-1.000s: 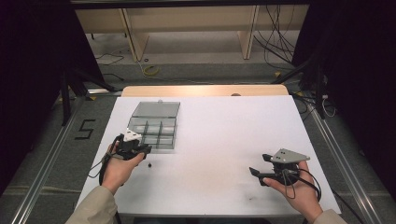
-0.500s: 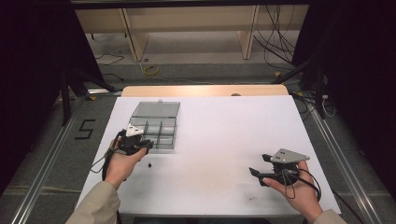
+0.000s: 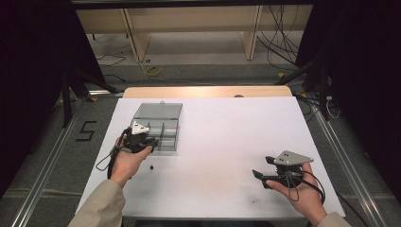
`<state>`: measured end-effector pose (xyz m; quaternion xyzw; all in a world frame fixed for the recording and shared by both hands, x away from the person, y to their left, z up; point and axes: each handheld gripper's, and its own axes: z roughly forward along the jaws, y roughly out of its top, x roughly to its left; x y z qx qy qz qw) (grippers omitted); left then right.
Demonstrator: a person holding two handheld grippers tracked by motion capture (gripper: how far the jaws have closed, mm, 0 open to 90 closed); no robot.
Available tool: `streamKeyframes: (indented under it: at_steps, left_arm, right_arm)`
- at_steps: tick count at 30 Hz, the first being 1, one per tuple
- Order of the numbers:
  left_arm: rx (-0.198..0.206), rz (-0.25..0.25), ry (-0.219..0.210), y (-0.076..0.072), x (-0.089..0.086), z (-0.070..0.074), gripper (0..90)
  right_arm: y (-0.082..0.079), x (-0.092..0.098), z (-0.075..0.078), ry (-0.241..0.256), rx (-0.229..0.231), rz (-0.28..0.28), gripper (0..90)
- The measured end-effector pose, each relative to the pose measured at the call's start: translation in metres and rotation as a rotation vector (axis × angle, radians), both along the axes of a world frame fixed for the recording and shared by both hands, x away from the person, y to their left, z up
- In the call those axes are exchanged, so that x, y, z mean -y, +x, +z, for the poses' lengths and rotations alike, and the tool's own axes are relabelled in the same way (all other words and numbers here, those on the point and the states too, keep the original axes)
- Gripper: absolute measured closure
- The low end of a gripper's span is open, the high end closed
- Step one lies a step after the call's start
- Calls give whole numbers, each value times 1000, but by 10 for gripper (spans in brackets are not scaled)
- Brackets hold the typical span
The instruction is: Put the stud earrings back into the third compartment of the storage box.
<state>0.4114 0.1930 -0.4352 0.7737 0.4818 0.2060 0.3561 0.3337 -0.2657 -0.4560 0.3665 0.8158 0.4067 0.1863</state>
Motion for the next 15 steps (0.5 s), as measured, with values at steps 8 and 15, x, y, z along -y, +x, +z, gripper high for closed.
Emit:
streamKeyframes:
  at_steps: [8, 15]
  left_arm:
    - [-5, -3, -1, 8, 4, 0, 788]
    - [-6, -6, 7, 18, 9, -3, 788]
  right_arm:
    - [1, 0, 0, -1, -1, 0, 286]
    - [1, 0, 0, -2, -3, -1, 286]
